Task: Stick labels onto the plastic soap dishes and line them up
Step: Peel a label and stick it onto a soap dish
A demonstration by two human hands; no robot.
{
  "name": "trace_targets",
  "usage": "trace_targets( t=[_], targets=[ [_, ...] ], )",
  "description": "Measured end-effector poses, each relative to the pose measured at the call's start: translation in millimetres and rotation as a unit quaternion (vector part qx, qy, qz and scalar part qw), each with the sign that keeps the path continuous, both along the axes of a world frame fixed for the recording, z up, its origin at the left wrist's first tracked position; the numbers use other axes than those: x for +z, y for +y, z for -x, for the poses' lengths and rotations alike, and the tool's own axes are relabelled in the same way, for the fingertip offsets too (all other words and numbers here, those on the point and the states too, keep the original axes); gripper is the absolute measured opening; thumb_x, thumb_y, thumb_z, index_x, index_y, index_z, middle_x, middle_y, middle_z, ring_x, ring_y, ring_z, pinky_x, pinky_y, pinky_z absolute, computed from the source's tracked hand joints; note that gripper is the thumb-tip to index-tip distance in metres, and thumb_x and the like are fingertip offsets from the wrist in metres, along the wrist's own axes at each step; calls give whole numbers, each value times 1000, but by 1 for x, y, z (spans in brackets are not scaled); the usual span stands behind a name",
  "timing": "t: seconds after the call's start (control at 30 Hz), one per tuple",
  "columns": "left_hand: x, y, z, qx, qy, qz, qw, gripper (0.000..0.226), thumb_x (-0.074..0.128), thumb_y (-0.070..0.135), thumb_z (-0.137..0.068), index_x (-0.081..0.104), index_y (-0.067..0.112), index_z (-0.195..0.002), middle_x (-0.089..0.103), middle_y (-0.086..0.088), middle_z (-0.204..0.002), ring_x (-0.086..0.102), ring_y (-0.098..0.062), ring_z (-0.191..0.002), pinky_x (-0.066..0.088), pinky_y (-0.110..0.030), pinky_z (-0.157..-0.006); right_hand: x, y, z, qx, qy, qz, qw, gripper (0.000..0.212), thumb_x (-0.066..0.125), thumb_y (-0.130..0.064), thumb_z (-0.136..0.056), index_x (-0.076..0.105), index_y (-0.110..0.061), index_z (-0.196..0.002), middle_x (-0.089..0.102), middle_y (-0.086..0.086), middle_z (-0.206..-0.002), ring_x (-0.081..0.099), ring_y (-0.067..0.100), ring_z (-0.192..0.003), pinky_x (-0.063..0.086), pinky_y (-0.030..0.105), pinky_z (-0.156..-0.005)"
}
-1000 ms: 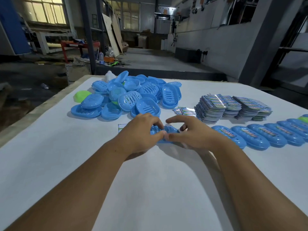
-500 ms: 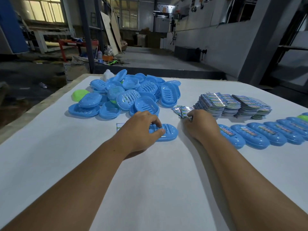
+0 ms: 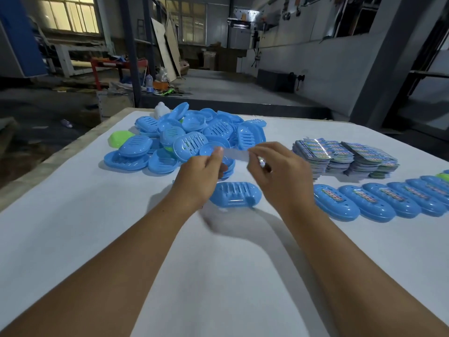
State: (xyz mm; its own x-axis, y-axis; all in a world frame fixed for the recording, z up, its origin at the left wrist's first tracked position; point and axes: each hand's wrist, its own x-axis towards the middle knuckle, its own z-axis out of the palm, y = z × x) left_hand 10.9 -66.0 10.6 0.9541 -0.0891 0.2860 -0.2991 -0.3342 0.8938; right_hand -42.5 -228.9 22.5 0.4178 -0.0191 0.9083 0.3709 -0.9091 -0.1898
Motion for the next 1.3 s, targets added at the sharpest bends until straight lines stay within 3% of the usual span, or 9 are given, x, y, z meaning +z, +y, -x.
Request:
trace_targets(
  t=[0.2,0.33,0.43,0.5,0.63,0.7,0.87,1.23,1.3],
  targets=[
    [7,12,-9,71,77,89,990,29,63,29,-92,75,8,-77,70,4,-63,57,-16,-63,43,-27,-62,-12,27,9,117,80,26,989,6,75,-16,-87,80,-14,-85,75,-3,-91,58,13,-59,54,36,-59],
    [8,13,-8,51,64,95,992,26,65,27,-93,74,7,-79,67,5,-57,49,-1,-41,40,-21,-45,-13,22,6,139,140,-93,976,22,74,-30,-88,73,-18,-69,62,-7,-75,47,4,-60,38,20,-61],
    [8,10,-5,-2,32,52,998,27,66,30,-95,75,6,-85,74,-1,-72,66,-9,-59,55,-28,-58,-10,12,0,106,158,-234,954,19,72,-34,-89,66,-28,-72,62,-10,-76,51,5,-63,38,15,-61],
    [6,7,1,-58,24,40,997,26,67,31,-95,75,9,-85,76,-7,-81,73,-24,-77,59,-42,-74,-8,6,-5,133,217,-329,910,5,74,-30,-89,70,-28,-92,69,-11,-88,62,3,-68,48,15,-62],
    [2,3,8,-111,0,24,994,25,70,30,-94,75,28,-69,73,6,-68,68,-10,-63,55,-31,-60,-7,1,-8,201,275,-420,841,25,72,-13,-92,66,-21,-115,78,-6,-79,71,-2,-68,50,11,-57],
    [4,5,5,-97,12,48,994,21,72,30,-92,76,26,-72,76,0,-77,73,-20,-76,60,-39,-72,-7,-1,-7,217,270,-438,829,22,72,-11,-93,66,-21,-112,77,-9,-74,71,-1,-66,50,11,-53],
    [7,7,1,-73,2,63,995,35,69,18,-91,75,35,-61,72,11,-64,66,3,-61,50,-13,-54,-7,-3,-7,219,265,-454,822,20,72,-13,-93,65,-27,-105,77,-10,-72,72,-1,-65,49,11,-50],
    [5,9,-3,-91,13,66,994,29,71,15,-90,77,27,-64,77,5,-74,72,-3,-69,56,-17,-61,-9,-6,-10,192,285,-470,813,19,75,-21,-90,67,-30,-105,78,-9,-81,76,7,-73,57,23,-53],
    [4,8,-4,-94,13,58,994,27,71,17,-91,77,28,-66,77,5,-76,73,-7,-73,60,-25,-70,-11,-6,-11,152,269,-431,848,17,76,-24,-89,65,-30,-100,77,-9,-80,73,1,-72,56,22,-56]
  ],
)
